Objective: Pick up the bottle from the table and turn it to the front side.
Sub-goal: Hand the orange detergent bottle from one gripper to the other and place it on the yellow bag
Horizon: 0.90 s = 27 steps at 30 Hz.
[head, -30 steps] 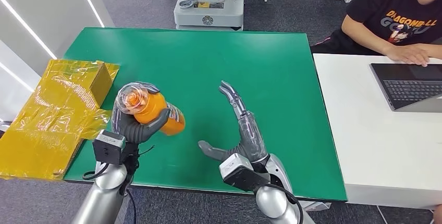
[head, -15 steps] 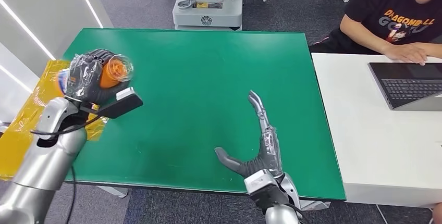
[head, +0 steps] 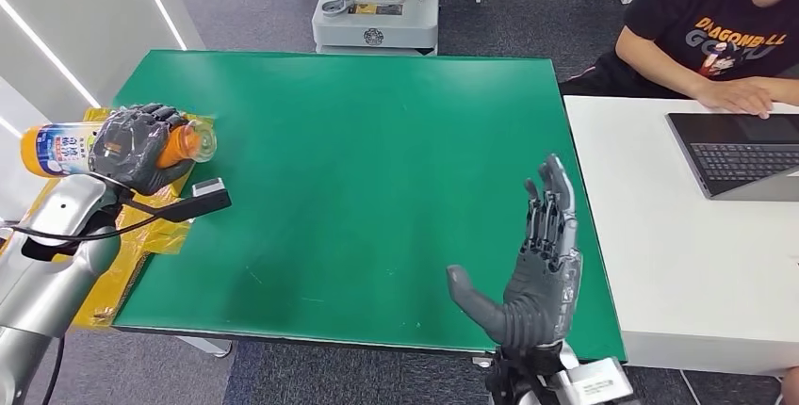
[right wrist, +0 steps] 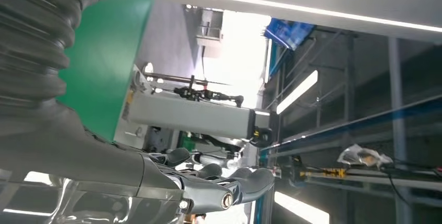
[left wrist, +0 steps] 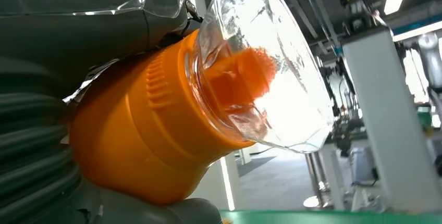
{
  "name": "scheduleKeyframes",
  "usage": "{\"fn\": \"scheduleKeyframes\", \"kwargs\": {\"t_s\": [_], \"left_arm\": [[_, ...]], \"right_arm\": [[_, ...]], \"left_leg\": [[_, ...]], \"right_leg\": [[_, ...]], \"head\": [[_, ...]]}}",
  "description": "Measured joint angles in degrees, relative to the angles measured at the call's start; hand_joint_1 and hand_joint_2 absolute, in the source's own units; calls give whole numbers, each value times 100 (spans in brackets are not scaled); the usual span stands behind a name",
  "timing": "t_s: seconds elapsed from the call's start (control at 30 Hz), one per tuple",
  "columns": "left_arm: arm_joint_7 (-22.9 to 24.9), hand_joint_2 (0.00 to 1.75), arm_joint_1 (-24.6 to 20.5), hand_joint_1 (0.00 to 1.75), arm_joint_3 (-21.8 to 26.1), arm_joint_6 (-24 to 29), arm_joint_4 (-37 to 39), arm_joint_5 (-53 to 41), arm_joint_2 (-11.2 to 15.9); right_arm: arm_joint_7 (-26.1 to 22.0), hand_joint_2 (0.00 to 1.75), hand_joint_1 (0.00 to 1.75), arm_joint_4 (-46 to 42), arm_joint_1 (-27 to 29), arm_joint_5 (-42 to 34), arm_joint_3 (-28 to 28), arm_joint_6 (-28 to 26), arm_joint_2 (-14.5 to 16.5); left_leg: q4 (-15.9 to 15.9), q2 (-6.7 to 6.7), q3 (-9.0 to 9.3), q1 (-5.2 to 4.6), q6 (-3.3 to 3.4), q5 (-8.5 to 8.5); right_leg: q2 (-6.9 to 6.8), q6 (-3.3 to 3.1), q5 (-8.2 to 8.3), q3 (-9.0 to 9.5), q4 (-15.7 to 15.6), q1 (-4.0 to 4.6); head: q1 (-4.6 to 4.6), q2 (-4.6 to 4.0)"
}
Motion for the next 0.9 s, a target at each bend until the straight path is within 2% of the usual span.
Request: {"fn": "scheduleKeyframes", "kwargs": {"t_s": [0.17,0.37,0.57,0.9], "left_arm": [[-261,175,-72,175,-215,-503,294,-473,230],[-859,175,-386,175,-812,-1050,1138,-734,306],[-1265,175,-838,175,-1448,-1365,2361,-828,29],[-1604,175,-1280,175,-1882,-1555,3379,-764,-347]], "right_arm": [[-19,175,0,-160,14,-165,85,-69,-153],[-27,175,0,-175,16,-268,92,-29,-206],[16,175,0,-173,-96,-291,92,-34,-208],[103,175,0,-173,-175,-319,125,-115,-208]], "left_leg": [[0,-1,1,1,-1,1],[0,0,2,0,-2,2],[1,-3,1,-1,-3,3],[1,-3,1,0,-4,3]], "right_leg": [[-1,-1,0,-1,0,0],[0,-2,1,-1,2,0],[-3,-1,1,0,1,0],[-2,-2,1,-2,1,0]], "head": [[1,0],[1,0],[1,0],[-1,0]]}}
